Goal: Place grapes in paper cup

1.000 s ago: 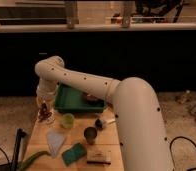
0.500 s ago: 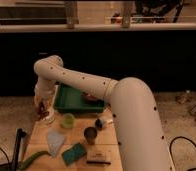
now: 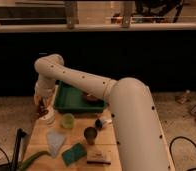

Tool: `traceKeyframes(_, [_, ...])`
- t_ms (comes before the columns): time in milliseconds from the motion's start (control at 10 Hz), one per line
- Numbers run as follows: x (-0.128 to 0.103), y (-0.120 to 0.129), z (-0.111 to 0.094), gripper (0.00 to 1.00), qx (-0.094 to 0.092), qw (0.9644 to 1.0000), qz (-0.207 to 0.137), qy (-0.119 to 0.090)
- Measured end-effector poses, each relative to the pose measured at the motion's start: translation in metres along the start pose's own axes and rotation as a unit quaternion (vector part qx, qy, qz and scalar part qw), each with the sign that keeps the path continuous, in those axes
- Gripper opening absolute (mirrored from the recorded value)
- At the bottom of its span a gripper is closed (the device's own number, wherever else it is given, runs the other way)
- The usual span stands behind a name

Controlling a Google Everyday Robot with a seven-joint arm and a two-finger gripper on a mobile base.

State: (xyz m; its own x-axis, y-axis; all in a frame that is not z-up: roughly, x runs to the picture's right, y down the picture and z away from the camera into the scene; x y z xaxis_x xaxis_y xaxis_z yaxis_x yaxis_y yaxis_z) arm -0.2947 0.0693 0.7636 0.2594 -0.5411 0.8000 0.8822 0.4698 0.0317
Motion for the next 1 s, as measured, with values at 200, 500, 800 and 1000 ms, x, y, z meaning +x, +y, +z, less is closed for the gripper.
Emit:
traceKeyframes(200, [0.0022,-0.0013,-0.0003,0.80,0.001,1.0000,-0.001,-0.003])
traceKeyframes(500, [0.0038,-0.0018,-0.0001,0.80,0.000,1.0000,-0.003,-0.007])
traceKeyframes(800, [0.0046,-0.0007,0.0004,0.80,0.000,0.9999,-0.006,-0.009])
traceKeyframes(1000, [0.0047,0.0006,-0.0016,0.80,0.005,0.9999,-0.009,-0.007])
